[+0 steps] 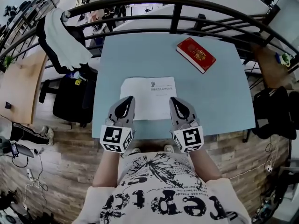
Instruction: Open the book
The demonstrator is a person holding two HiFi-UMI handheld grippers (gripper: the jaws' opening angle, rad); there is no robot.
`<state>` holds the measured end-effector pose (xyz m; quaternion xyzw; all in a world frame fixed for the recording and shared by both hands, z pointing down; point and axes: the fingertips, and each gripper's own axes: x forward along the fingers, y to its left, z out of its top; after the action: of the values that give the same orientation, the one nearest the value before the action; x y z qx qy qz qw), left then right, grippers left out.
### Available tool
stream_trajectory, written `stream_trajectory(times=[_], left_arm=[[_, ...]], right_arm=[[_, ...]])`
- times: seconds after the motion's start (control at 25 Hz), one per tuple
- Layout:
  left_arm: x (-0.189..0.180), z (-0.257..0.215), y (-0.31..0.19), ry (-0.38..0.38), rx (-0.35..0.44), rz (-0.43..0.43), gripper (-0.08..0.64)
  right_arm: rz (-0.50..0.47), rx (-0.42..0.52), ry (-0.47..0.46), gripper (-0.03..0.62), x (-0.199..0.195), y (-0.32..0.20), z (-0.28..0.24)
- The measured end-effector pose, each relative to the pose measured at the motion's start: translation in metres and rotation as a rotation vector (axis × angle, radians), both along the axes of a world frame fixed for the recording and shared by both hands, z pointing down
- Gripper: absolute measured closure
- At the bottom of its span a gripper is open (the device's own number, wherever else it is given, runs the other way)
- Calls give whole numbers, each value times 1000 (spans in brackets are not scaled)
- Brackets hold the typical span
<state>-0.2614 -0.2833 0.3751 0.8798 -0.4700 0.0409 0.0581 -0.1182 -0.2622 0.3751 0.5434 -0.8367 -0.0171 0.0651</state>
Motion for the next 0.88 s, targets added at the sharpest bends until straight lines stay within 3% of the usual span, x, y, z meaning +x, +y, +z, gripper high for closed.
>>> stream_trajectory(times=[0.28,0.88], left_arm=[[25,-17,8,-5,53,72,538],[28,-33,9,22,84,62,538]], right_arm=[[11,26,-10,583,15,0,-13],[1,60,5,584,18,5,-23]])
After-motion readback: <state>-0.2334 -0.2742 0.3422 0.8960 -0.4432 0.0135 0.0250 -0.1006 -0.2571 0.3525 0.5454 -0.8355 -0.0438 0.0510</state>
